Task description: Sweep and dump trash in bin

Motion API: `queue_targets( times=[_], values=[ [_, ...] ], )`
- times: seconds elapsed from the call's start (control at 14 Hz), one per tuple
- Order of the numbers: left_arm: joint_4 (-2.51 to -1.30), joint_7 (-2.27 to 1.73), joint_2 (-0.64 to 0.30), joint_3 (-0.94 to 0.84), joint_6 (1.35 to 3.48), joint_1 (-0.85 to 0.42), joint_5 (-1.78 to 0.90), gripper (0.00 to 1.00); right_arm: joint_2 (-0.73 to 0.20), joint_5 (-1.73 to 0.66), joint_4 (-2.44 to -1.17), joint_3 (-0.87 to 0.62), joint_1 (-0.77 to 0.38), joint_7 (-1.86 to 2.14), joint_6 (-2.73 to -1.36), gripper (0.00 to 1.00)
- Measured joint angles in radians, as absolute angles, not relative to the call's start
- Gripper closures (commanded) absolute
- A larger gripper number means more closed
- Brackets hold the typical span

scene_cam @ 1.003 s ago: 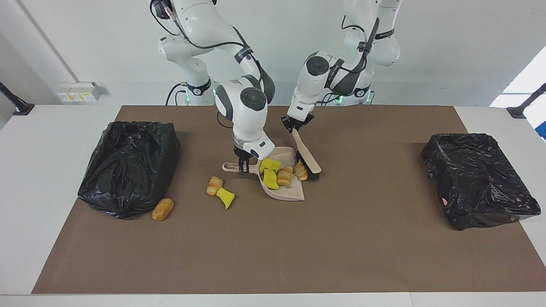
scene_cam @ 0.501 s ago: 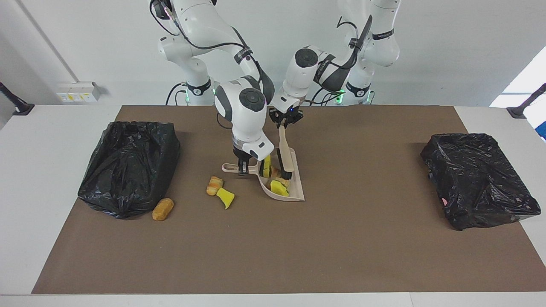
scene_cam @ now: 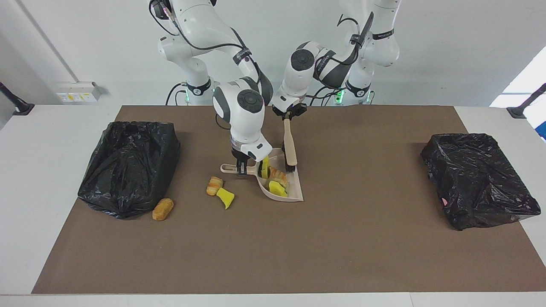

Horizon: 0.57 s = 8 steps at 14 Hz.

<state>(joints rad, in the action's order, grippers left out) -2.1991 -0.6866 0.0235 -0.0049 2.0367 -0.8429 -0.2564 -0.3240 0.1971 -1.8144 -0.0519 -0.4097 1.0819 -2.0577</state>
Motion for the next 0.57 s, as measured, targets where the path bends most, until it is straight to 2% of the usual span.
queue_targets(
  times=[0.29, 0.57],
  values=[
    [-2.202, -0.726, 0.076, -0.002, 1.914, -0.841, -0.226, 1.0, -0.322, 0.197, -1.809, -0.052, -0.399, 1.09, -2.058, 1.0],
    [-2.223, -0.785, 0.1, -0.018, 1.905, -0.849, -0.221, 1.0, -0.3, 0.197, -1.799, -0.047, -0.333, 1.114, -2.057, 1.0]
  ],
)
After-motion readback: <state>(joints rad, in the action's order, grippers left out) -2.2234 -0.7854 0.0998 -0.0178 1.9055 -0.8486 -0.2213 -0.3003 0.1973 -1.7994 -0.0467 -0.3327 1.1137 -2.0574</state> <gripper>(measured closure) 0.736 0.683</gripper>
